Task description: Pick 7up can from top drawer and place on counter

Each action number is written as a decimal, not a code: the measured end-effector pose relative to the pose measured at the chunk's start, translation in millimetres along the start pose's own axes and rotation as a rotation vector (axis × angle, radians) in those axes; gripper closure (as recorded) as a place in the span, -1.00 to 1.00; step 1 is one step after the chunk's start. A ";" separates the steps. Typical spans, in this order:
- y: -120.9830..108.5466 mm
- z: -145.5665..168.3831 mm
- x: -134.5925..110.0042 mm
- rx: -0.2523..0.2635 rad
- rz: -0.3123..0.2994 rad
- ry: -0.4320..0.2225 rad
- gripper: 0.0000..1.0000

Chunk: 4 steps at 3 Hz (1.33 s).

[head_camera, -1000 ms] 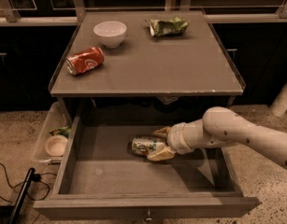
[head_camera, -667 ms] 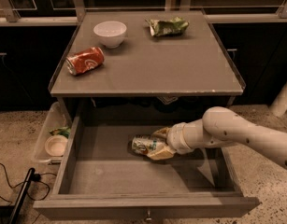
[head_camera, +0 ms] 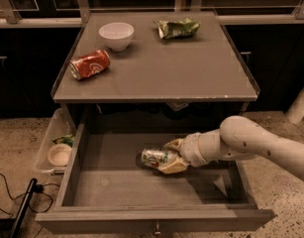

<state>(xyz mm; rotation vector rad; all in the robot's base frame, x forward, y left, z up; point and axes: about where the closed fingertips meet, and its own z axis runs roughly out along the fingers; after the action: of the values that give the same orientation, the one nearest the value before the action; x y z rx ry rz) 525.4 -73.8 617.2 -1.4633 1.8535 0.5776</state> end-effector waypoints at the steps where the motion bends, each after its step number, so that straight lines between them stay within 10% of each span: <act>1: 6.9 -35.9 -11.9 0.012 -0.002 -0.039 1.00; 3: -17.2 -167.7 -50.1 0.172 -0.027 -0.031 1.00; 4: -17.2 -167.8 -50.1 0.173 -0.027 -0.031 1.00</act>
Offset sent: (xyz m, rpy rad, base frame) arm -0.0368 -0.0974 0.1623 0.0449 -0.1343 -0.0880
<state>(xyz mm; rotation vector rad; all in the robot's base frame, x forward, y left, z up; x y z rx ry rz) 506.8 -165.0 766.6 -1.3565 1.8092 0.4136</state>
